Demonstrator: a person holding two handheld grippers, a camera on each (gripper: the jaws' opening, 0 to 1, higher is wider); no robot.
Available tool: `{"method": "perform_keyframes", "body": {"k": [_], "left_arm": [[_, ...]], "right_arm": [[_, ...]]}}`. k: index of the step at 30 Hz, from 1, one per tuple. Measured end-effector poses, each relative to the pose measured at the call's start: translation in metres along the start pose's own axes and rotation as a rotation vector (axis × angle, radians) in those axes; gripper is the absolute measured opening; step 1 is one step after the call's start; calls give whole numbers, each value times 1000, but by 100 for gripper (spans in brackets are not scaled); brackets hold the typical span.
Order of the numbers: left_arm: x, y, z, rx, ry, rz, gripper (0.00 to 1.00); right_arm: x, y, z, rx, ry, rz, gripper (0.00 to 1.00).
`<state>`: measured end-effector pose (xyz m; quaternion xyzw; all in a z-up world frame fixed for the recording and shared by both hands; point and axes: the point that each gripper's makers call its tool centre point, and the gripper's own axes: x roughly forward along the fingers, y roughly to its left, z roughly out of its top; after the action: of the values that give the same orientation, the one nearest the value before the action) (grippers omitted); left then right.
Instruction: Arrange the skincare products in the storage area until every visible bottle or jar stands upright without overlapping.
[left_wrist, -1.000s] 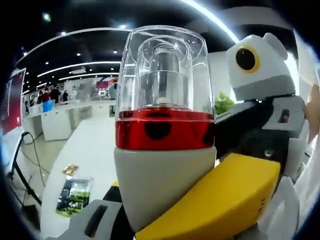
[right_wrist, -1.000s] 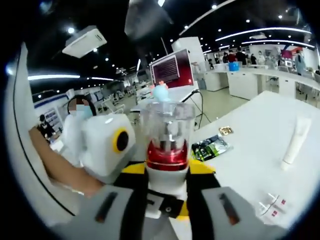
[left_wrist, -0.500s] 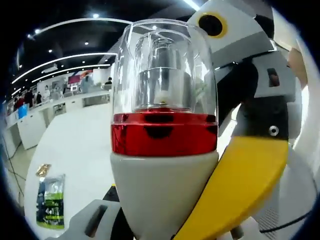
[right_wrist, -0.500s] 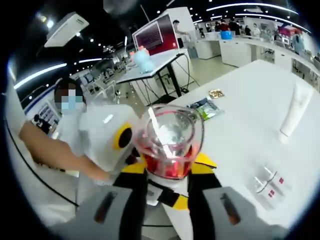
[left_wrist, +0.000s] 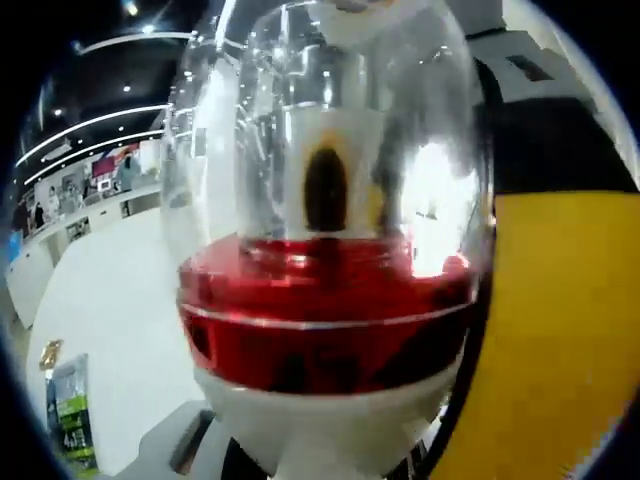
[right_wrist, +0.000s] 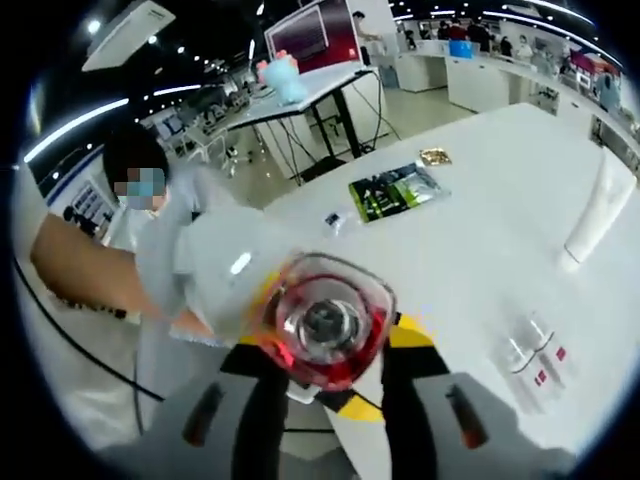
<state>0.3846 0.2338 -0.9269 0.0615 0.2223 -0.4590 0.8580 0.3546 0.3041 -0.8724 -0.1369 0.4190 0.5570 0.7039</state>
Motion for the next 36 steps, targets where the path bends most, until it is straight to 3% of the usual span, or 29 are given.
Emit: {"method": "perform_keyframes", "body": {"k": [14,17,22,36], "left_arm": [[8,-10,-25,50,111,-61,39],[9,-11,-37,74,164,-75,39],[8,-11,-33,59,138,-66,39],[8,-9,-33,97,117,-54,39]], "right_arm": [[2,-4,-18,-4,66,21,36],[2,-4,-24,-20,88,26,36],[0,-4,-21,-23,77,39,35],[-5,-1,-21,-206,118,53,35]]}}
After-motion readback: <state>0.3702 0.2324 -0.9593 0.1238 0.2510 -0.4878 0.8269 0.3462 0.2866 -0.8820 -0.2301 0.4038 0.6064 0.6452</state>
